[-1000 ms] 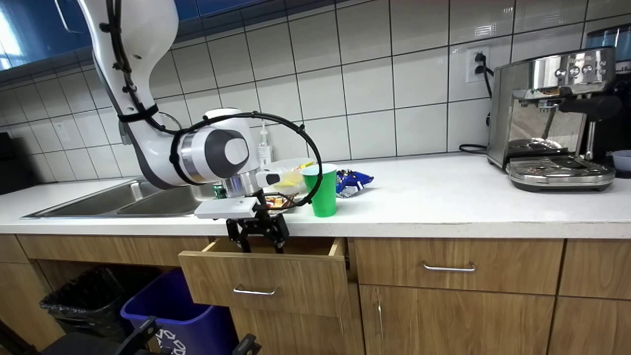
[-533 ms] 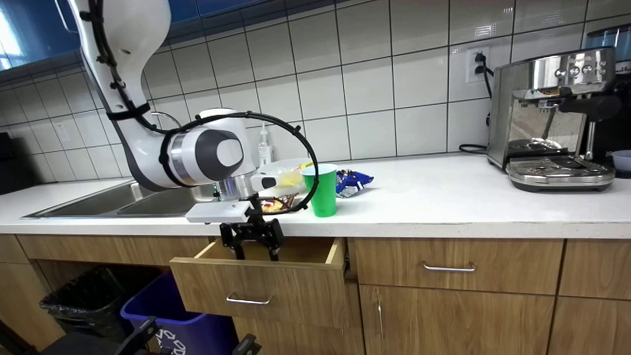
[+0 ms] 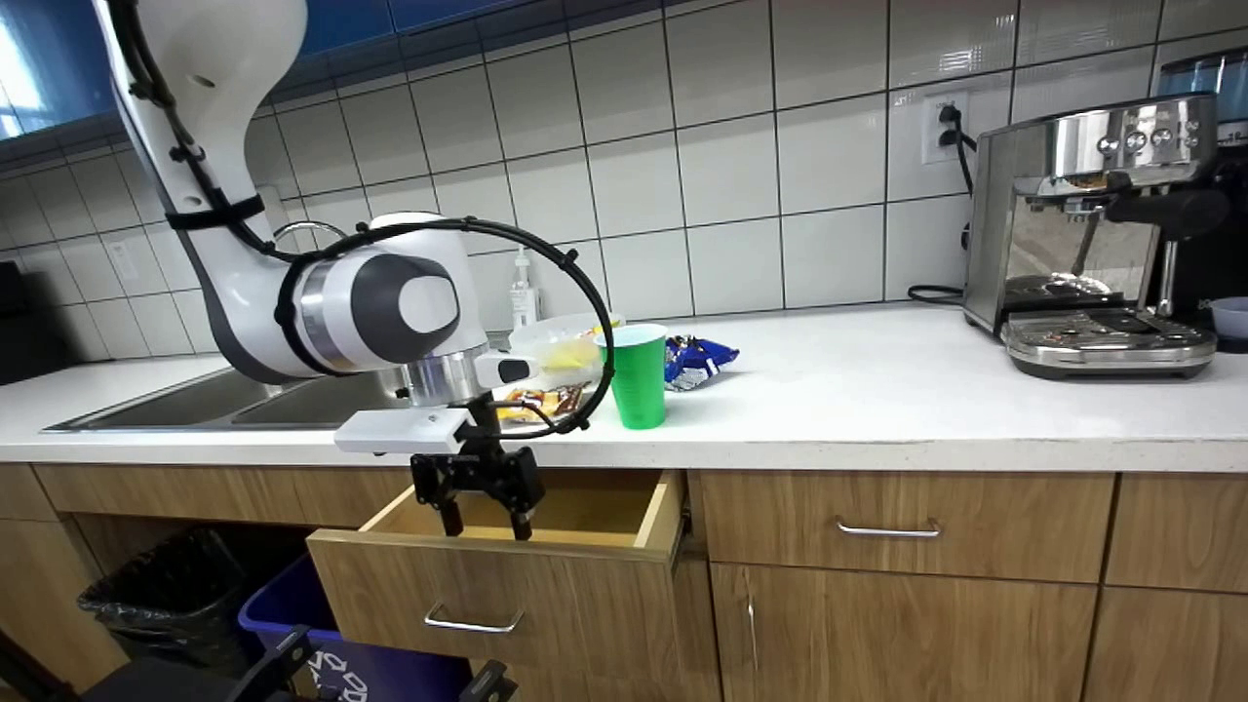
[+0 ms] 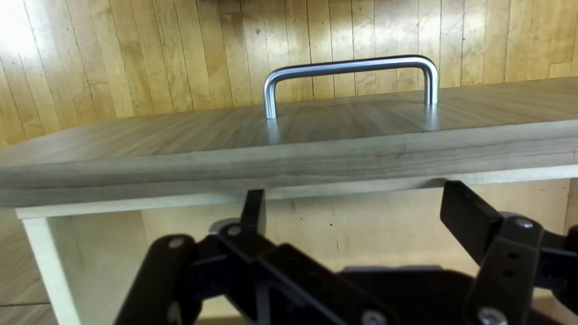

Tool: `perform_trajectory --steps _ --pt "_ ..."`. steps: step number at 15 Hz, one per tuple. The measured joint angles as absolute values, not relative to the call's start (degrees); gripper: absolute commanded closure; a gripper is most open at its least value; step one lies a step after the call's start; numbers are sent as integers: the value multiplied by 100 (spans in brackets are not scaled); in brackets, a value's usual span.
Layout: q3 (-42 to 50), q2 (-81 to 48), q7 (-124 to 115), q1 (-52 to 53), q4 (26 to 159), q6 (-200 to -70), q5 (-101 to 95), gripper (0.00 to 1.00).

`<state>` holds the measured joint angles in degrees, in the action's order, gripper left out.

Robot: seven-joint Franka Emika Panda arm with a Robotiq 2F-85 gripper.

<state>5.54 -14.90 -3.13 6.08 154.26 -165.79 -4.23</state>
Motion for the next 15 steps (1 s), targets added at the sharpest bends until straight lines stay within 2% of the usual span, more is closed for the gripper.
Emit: perform_trajectory --steps 15 --pt "486 -424 -647 607 15873 -16400 -370 0"
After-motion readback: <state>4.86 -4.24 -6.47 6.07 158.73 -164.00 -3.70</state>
